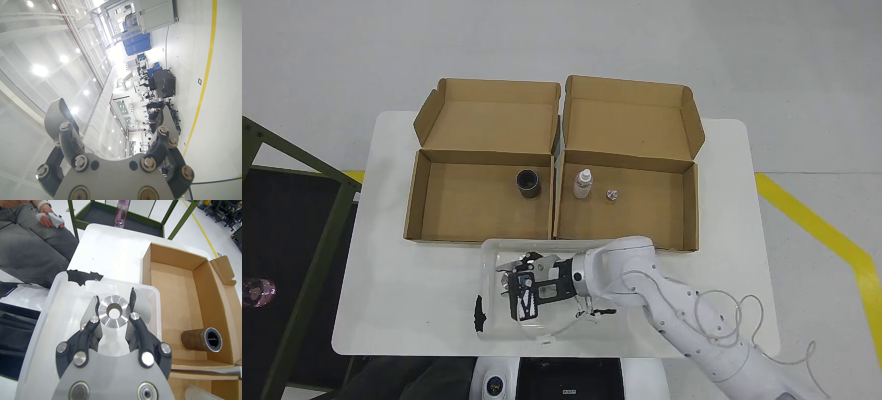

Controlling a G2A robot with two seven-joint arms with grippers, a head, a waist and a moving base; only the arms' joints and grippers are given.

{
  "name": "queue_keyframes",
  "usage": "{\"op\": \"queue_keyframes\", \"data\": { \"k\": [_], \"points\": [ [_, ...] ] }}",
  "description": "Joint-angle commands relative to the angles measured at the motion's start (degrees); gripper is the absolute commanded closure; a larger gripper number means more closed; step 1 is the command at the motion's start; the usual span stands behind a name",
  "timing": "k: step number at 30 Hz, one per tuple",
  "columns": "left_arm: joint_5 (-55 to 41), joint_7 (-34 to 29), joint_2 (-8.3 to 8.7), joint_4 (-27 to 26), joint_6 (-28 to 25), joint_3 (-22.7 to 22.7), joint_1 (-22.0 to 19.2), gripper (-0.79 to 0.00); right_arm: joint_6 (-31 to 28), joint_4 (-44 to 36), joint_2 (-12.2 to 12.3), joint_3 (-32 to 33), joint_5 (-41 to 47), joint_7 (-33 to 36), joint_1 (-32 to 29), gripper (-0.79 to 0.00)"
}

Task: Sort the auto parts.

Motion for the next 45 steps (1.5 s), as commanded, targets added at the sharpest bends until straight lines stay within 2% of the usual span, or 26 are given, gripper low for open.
{"op": "queue_keyframes", "data": {
  "k": [1,23,33,45],
  "points": [
    [0.0,0.0,0.0,0.0,0.0,0.0,0.0,-0.785,0.31,-0.26,-0.05,0.25,0.69,-0.4,0.36,0.0],
    [0.0,0.0,0.0,0.0,0.0,0.0,0.0,-0.785,3.95,0.73,-0.23,3.25,3.05,-3.94,3.89,0.0],
    [0.0,0.0,0.0,0.0,0.0,0.0,0.0,-0.785,6.16,5.32,-0.94,3.1,2.32,-6.65,7.56,0.0],
    [0.0,0.0,0.0,0.0,0.0,0.0,0.0,-0.785,7.98,13.37,-2.87,-0.41,1.32,-8.38,13.42,0.0]
  ]
}}
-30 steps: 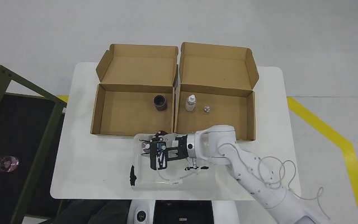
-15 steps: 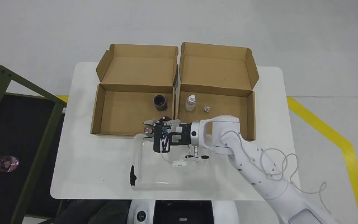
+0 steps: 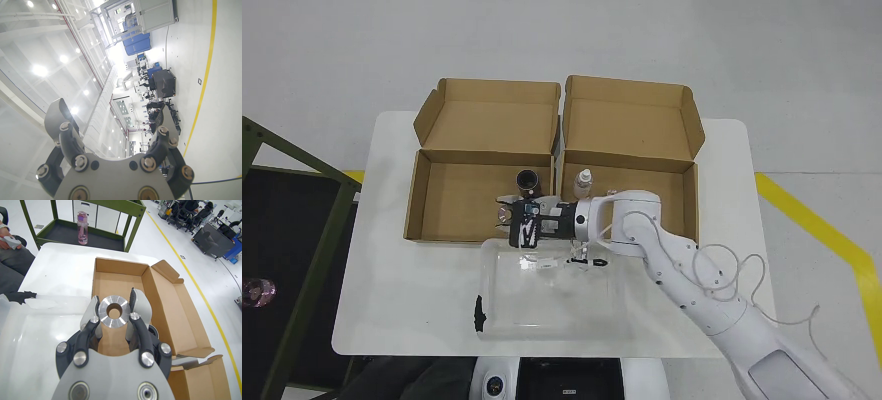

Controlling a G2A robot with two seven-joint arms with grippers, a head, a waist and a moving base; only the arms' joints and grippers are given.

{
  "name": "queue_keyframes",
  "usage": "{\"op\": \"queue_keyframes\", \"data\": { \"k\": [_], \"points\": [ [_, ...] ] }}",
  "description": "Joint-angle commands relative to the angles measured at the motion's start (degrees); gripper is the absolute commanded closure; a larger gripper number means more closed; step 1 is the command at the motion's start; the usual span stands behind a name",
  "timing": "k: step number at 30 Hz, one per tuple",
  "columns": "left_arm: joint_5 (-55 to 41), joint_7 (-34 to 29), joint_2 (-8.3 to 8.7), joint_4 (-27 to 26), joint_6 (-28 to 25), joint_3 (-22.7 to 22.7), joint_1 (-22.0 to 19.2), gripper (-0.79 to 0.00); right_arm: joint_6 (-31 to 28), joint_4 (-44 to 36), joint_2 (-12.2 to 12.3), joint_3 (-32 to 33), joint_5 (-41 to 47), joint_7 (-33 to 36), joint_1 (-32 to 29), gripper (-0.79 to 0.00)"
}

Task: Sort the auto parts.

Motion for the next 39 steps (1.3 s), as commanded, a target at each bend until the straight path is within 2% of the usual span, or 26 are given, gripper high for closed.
{"op": "queue_keyframes", "data": {
  "k": [1,17,39],
  "points": [
    [0.0,0.0,0.0,0.0,0.0,0.0,0.0,-0.785,-0.26,1.93,-0.38,-0.68,0.06,-0.11,1.25,0.0],
    [0.0,0.0,0.0,0.0,0.0,0.0,0.0,-0.785,-2.8,16.12,-4.09,-6.58,2.15,-0.24,9.03,0.0],
    [0.0,0.0,0.0,0.0,0.0,0.0,0.0,-0.785,-4.99,27.43,-8.08,-11.65,-0.31,1.25,14.41,0.0]
  ]
}}
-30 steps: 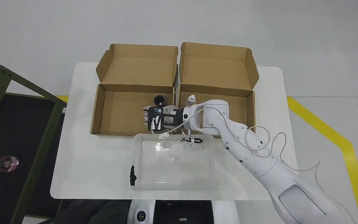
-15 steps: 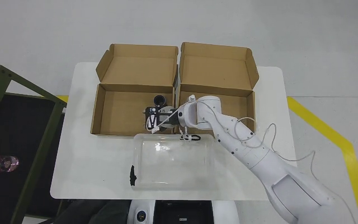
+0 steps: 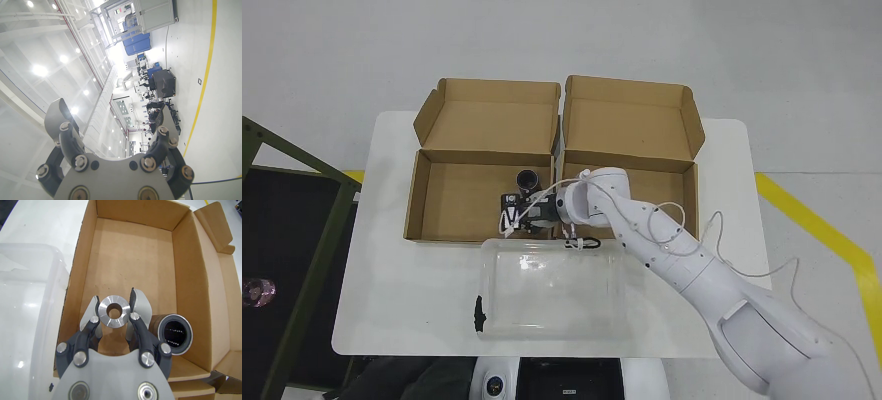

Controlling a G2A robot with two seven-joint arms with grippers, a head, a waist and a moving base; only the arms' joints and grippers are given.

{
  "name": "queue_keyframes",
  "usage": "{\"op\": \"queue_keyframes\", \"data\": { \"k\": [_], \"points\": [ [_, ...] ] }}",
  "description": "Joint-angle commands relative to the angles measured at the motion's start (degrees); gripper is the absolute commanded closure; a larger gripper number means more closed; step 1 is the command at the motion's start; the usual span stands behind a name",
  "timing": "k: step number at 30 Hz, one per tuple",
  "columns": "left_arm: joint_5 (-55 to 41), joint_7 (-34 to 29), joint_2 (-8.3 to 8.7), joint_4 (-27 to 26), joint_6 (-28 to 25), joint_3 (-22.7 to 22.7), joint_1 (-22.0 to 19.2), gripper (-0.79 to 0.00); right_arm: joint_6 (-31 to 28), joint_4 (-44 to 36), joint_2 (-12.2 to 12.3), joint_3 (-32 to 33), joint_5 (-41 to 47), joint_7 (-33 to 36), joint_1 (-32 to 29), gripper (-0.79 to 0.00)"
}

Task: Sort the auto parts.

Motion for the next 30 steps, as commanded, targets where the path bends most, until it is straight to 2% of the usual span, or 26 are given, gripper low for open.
{"op": "queue_keyframes", "data": {
  "k": [1,6,9,30],
  "points": [
    [0.0,0.0,0.0,0.0,0.0,0.0,0.0,-0.785,-0.08,0.57,-0.27,-0.23,-0.26,0.19,0.36,-0.003],
    [0.0,0.0,0.0,0.0,0.0,0.0,0.0,-0.785,-0.29,1.65,-0.96,-0.78,-1.05,0.5,1.26,-0.114],
    [0.0,0.0,0.0,0.0,0.0,0.0,0.0,-0.785,-0.52,2.29,-1.36,-1.07,-1.43,0.69,1.72,-0.148],
    [0.0,0.0,0.0,0.0,0.0,0.0,0.0,-0.785,-1.87,5.34,-3.14,-1.86,-4.53,0.99,3.45,-0.259]
  ]
}}
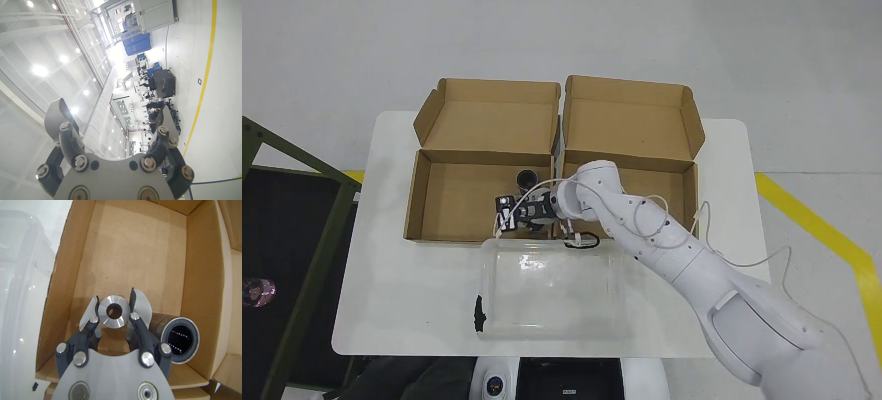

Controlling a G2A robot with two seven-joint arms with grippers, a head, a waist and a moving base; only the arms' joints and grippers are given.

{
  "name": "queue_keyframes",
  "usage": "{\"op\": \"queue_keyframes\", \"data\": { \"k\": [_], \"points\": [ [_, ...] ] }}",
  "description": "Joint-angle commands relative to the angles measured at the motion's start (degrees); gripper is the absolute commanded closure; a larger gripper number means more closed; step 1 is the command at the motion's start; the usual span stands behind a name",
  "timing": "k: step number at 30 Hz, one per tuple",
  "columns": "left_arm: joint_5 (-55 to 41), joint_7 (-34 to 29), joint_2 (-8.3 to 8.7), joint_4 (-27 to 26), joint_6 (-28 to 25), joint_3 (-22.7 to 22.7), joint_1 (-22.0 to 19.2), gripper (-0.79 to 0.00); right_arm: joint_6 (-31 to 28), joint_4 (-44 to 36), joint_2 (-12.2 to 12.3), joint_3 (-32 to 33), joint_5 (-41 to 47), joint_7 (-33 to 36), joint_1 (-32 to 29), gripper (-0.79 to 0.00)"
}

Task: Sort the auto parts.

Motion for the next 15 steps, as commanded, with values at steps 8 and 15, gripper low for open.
{"op": "queue_keyframes", "data": {
  "k": [8,15],
  "points": [
    [0.0,0.0,0.0,0.0,0.0,0.0,0.0,-0.785,-0.32,-1.21,0.06,1.66,0.43,-0.9,0.05,-0.332],
    [0.0,0.0,0.0,0.0,0.0,0.0,0.0,-0.785,-0.44,-4.75,0.89,4.9,2.69,-2.03,-1.1,-0.336]
  ]
}}
